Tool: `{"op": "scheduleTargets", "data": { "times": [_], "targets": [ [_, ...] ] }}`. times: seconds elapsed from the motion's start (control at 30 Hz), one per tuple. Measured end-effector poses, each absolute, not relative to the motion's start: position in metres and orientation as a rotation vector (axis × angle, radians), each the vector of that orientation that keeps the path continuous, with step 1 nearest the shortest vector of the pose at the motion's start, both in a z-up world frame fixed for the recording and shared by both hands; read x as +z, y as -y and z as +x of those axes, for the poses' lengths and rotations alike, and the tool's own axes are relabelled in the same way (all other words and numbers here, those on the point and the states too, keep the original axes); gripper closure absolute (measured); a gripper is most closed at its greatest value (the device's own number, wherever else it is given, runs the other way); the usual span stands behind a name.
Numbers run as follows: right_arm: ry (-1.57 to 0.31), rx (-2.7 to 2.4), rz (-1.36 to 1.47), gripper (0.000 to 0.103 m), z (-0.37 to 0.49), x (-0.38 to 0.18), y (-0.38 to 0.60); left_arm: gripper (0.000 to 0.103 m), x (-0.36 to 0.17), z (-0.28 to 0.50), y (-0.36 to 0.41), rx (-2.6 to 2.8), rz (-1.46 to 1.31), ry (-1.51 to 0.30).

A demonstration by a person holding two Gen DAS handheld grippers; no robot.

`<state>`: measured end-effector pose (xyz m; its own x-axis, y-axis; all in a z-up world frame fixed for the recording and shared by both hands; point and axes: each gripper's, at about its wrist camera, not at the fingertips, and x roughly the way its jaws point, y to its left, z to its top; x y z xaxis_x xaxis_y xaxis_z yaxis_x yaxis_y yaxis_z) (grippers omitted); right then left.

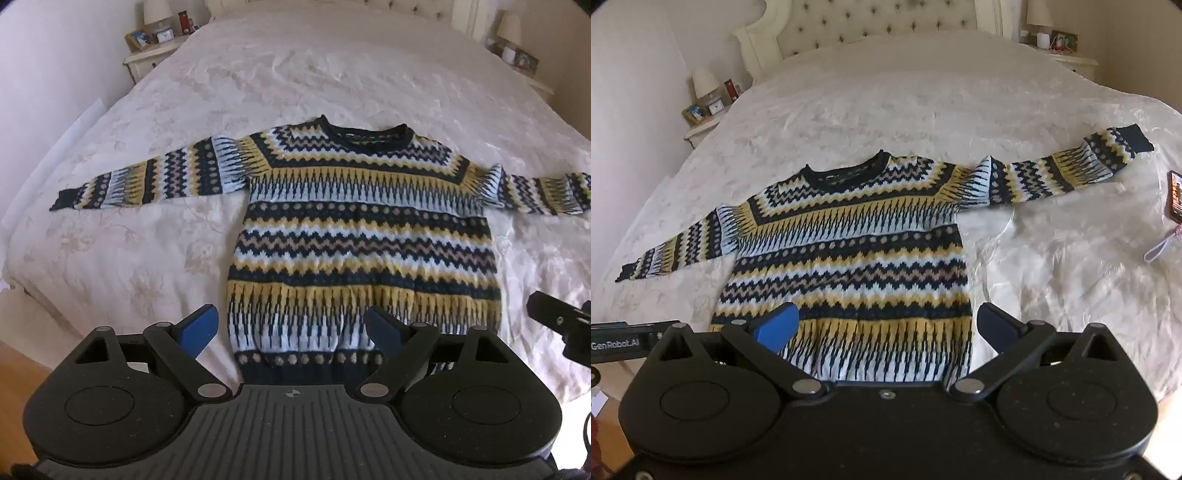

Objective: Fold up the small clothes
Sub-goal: 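Move the right tool toward the dark cuff of a sweater sleeve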

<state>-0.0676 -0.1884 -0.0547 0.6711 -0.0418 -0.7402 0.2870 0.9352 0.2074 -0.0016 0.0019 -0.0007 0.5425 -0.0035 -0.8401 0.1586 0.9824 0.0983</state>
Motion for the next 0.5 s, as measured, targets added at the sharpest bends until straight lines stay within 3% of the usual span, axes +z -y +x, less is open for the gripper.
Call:
{"op": "scheduleTargets", "data": {
  "times": [0.27,0.3,0.5],
  "targets": [
    [-0.775,-0.229,0.274,0.001,-0.080,-0.054,0.176,0.016,0.004,-0.006,-0.006,-0.112,0.128,-1.052],
    [-0.846,-0.194,0.294,0.001,-0.075,-0.050,0.170,0.016,0.006,-0.007,-0.005,-0.112,0.130,-1.047],
    [-0.844,-0.199,0.303,0.001,-0.072,-0.048,0.172,0.016,0.012,-0.009,-0.002,-0.124,0.117,-1.023]
  ]
}}
